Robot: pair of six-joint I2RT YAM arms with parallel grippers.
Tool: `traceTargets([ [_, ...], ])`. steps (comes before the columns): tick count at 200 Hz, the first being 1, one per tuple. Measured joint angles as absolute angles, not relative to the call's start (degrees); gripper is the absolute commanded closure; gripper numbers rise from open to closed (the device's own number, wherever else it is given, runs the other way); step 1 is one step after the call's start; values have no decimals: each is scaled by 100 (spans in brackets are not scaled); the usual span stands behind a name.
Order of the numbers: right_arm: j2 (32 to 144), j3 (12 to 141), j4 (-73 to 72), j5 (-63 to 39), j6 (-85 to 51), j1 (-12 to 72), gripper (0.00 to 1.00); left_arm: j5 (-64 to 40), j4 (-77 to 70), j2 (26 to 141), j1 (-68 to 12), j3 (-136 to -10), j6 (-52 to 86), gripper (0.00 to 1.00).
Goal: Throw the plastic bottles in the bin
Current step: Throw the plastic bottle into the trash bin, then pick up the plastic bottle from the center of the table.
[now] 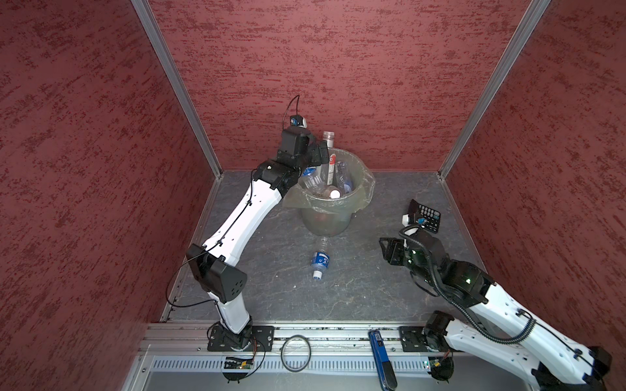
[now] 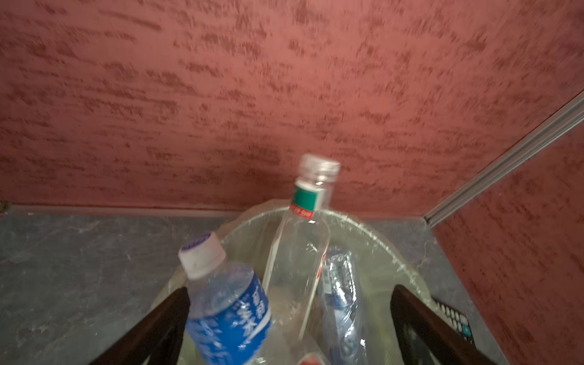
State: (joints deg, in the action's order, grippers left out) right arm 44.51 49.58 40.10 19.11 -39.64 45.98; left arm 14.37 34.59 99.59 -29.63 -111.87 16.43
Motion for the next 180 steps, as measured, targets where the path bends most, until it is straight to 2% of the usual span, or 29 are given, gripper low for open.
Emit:
traceTargets([
  [41,4681,4967,3935,1903,-3966,4665,38,1459,3155,8519,-3269,-9594,1555,1],
  [97,6357,5172,3332,1769,-4010,5516,14,1702,2722,6451,-3208,-8527,1562,1],
  [116,6965,5369,3061,1708,-4023,5710,9,1769,2738,5948,-3033,-7813,1625,0],
  [180,8965,6226,2532,1409,-4106,5835,2,1509,3378,4703,-2117,-4980,2338,1],
])
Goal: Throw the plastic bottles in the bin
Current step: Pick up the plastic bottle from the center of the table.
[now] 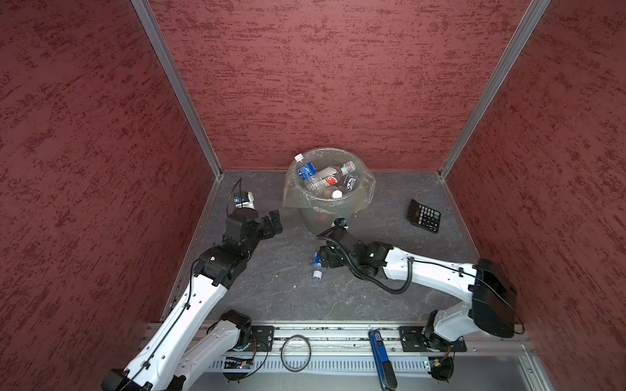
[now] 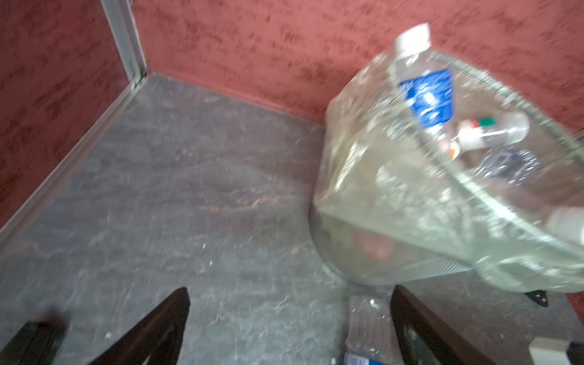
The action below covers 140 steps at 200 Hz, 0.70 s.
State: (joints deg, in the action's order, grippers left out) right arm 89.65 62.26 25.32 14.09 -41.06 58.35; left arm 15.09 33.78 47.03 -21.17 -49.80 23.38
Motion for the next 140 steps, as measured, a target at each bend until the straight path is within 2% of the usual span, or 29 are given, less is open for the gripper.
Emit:
traceTargets([
  [49,10156,7028,2580,1343,-4285,5830,3,1120,3542,3907,-1865,-3771,2904,0],
  [100,10908,7408,2799,1245,-4442,5645,28,742,3503,4045,-1752,-3424,3131,0],
  [125,10989,7417,2932,1219,-4372,5603,36,565,3446,4051,-1649,-3341,3131,1],
  [140,10980,7426,2956,1219,-4309,5599,47,445,3376,4060,-1577,-3301,3148,0],
])
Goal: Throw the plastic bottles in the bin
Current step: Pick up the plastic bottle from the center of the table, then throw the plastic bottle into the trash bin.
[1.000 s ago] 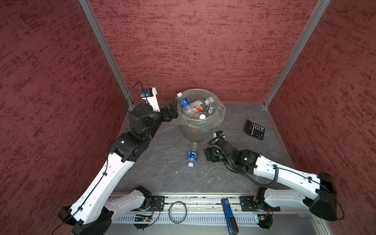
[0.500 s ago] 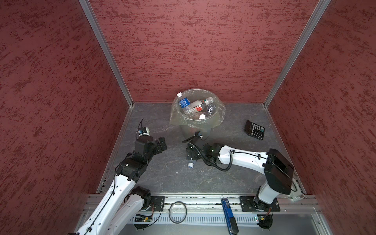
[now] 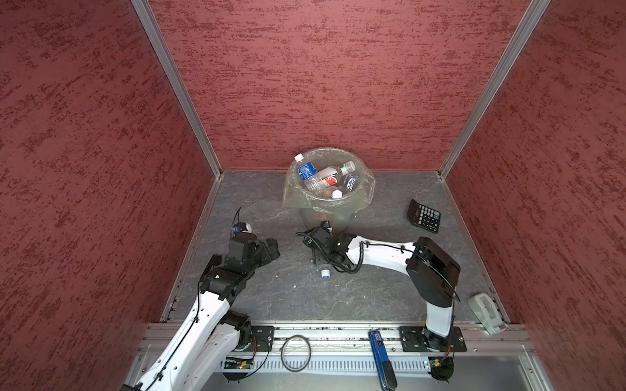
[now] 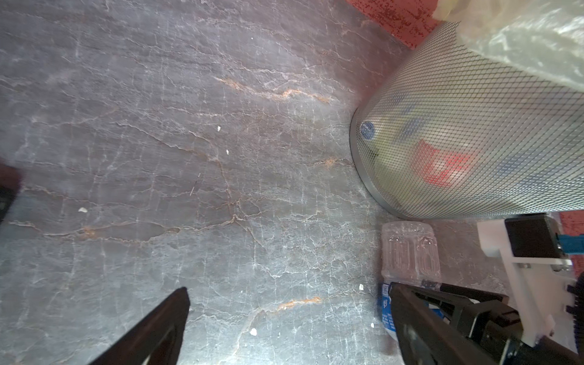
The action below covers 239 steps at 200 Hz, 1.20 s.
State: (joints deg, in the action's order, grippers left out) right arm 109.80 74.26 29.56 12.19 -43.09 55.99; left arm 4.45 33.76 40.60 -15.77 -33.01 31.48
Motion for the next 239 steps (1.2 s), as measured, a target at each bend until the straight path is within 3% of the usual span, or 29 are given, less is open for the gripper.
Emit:
traceTargets([
  [11,10949,7395,2945,1214,-4254,5599,54,360,3328,4080,-1546,-3271,3170,1],
  [39,10433,6862,2976,1258,-4226,5675,54,215,3253,4108,-1538,-3210,3236,1],
  [101,7255,6147,3465,2167,-4283,6770,53,-134,3063,4362,-1538,-3013,3264,0],
  [149,5813,6123,4115,3332,-4397,7365,52,-502,2803,4355,-1778,-2808,3251,1],
  [207,6364,8158,4438,4552,-3242,7238,47,-491,2696,4351,-2185,-2842,3116,1],
  [239,7190,9244,4143,4440,-2346,6165,44,-440,2689,4342,-2290,-2842,3120,1],
])
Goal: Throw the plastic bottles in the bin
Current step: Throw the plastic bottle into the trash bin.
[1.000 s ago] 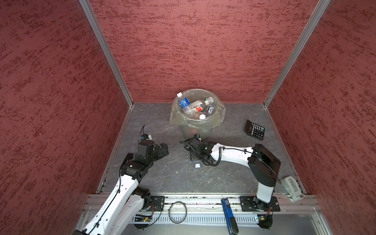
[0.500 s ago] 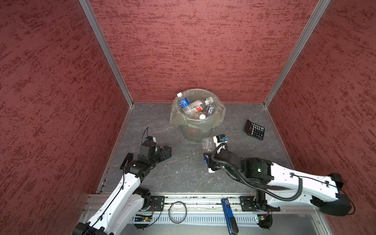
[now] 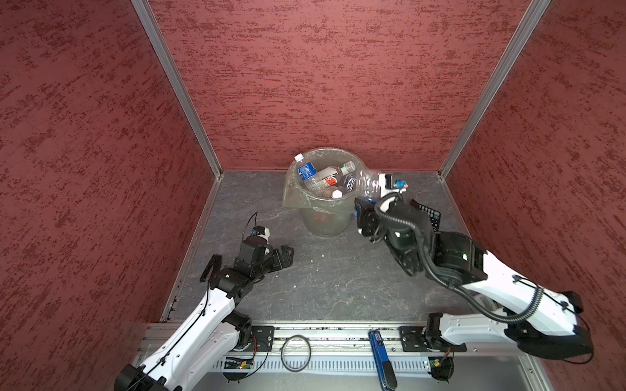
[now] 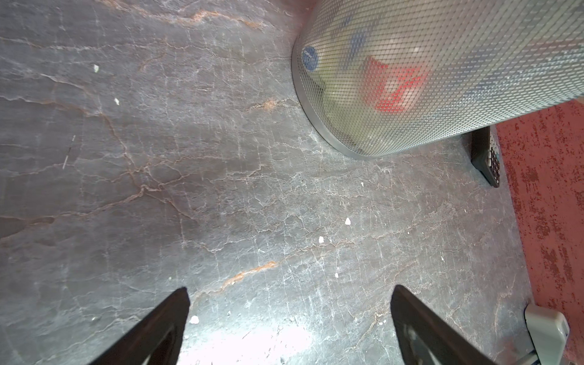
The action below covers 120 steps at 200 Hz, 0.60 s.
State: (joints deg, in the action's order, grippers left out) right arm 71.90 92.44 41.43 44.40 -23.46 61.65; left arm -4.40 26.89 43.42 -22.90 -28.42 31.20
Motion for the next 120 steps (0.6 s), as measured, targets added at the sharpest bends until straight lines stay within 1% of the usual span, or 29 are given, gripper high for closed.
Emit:
traceTargets([
  [17,7988,10110,4010,4115,-1984,5330,37,-438,2659,4340,-2318,-2838,3127,1],
  [21,8230,10412,3975,4034,-1892,5144,34,-438,2648,4342,-2320,-2838,3127,1],
  [31,8914,11177,3911,3811,-1758,4762,22,-438,2628,4344,-2322,-2838,3131,0],
  [42,9760,12189,3938,3568,-1577,4423,18,-429,2613,4348,-2322,-2838,3146,0],
  [46,10138,12707,4071,3461,-1579,4313,16,-421,2613,4348,-2322,-2838,3148,1],
  [59,11439,14556,4508,3240,-1503,4082,6,-397,2663,4316,-2324,-2858,3148,1],
  [68,12230,15723,4864,3100,-1448,3981,4,-373,2742,4254,-2327,-2886,3148,1],
  [75,12680,16387,5199,3055,-1433,3942,4,-344,2794,4169,-2327,-2912,3148,1],
  [82,12934,16765,5509,3011,-1433,3922,3,-307,2853,4051,-2327,-2936,3148,1],
  [93,13050,16973,5994,2965,-1452,3924,2,-263,2875,3885,-2327,-2936,3151,1],
  [120,12744,17148,6718,3011,-1433,4086,1,-248,2871,3839,-2349,-2936,3148,1],
])
